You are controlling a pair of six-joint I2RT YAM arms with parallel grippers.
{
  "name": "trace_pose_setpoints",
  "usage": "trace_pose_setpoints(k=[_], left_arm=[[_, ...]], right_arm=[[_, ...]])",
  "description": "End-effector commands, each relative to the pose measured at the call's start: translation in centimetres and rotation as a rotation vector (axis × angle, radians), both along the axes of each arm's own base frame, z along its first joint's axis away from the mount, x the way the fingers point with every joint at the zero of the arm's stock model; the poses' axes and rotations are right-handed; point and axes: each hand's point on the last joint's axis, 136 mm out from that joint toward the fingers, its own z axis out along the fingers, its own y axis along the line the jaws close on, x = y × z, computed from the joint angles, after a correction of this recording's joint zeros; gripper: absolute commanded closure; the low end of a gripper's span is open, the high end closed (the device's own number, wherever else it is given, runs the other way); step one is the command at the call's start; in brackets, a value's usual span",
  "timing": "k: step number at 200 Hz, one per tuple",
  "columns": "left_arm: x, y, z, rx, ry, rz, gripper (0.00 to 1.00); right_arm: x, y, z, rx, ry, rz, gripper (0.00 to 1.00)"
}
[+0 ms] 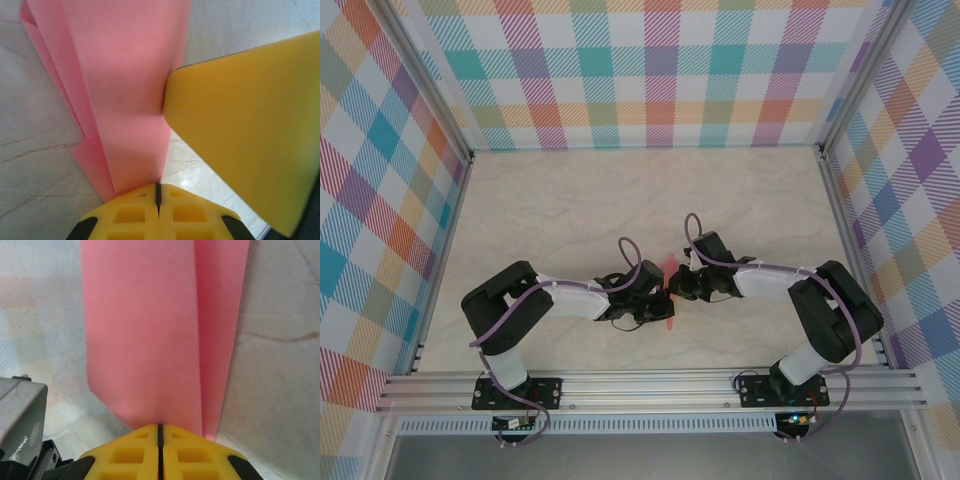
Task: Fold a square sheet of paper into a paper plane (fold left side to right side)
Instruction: Fold the wing for the fifth time at the center of the table.
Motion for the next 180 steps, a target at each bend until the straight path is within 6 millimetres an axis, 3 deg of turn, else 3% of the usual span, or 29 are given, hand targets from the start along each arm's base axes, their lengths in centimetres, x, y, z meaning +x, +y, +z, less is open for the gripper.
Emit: trace_pose_setpoints(k=[1,105,180], left_arm=[[-2.7,2.2,-4.0,0.149,0.091,-0.033,1.00],[-2.9,2.4,-4.2,0.157,0.097,-0.031,1.00],[-3.0,2.8,-4.7,0.175,0.103,-0.021,1.00]], right_arm=[[1.0,1.2,0.9,0.039,-0.021,0.010,0.92],[2.1,-0.4,-2.6,-0.105,-0.038,0.014,0.92],[3.8,-1.2,-1.9,-0.106,-0.119,0.013,0.92]])
